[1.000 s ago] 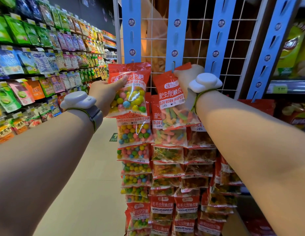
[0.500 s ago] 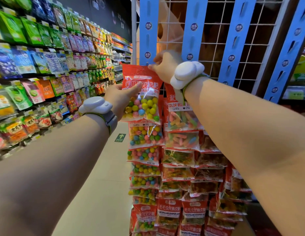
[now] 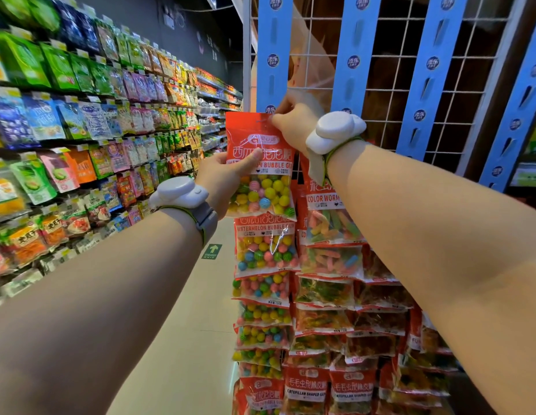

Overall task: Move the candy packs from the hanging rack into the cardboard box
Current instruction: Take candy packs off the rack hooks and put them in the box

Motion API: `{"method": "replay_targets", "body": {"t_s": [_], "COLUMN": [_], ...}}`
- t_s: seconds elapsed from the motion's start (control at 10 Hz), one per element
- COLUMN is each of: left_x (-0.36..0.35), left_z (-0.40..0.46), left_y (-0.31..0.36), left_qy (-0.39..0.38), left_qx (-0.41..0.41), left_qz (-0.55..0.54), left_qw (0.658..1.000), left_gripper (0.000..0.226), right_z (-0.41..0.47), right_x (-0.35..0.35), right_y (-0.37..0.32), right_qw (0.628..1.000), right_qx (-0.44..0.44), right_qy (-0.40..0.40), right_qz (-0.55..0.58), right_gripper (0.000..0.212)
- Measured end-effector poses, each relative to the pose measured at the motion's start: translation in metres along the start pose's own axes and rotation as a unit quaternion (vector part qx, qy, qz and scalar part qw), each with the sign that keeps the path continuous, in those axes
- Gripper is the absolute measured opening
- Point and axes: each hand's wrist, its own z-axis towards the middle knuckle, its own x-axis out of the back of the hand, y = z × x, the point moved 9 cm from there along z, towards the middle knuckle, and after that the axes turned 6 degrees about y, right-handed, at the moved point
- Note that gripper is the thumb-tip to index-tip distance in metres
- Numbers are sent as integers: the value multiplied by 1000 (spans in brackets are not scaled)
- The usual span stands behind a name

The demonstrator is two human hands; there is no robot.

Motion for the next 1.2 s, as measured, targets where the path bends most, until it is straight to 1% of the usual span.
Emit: {"method": "replay_targets", "body": {"t_s": [0.1, 0.2, 0.3, 0.4, 0.5, 0.6, 0.8, 0.9, 1.0, 1.1, 1.2], "left_x": [2, 6, 7, 7, 7, 6, 4, 5, 6, 6, 4], "left_z": [3, 8, 11, 15, 17, 18, 17, 18, 19, 18, 15], "left_y": [-5, -12, -14, -13, -15, -18, -13, -14, -21, -31, -42], "left_qy": [-7, -2, 1, 3, 1, -6, 2, 4, 16, 20, 20], "left_qx": [17, 23, 28, 21, 19, 27, 22, 22, 42, 60, 60], "left_qz": [-3, 7, 12, 25, 28, 29, 32, 39, 55, 68, 69], "left_qw": [1000, 1000, 1000, 999, 999, 999, 999, 999, 998, 996, 996], "left_gripper": [26, 24, 24, 25, 26, 28, 24, 23, 24, 27, 22], "right_z": [3, 10, 13, 8, 13, -6, -8, -9, -6, -13, -1], "right_x": [-1, -21, -28, -30, -23, -15, -17, -15, -24, -33, -54], "right_y": [2, 5, 8, 5, 3, 4, 4, 0, 13, 17, 42], "right_qw": [1000, 989, 976, 962, 972, 981, 982, 985, 985, 981, 983], "right_qx": [-21, -22, -64, -82, -81, -93, -76, -62, -70, -73, -58], "right_qy": [-4, -129, -198, -255, -215, -167, -163, -145, -131, -143, -123], "right_qz": [-9, -66, -63, -53, -45, -30, -54, -71, -89, -105, -126], "right_gripper": [33, 12, 32, 39, 38, 35, 35, 35, 34, 35, 36]}}
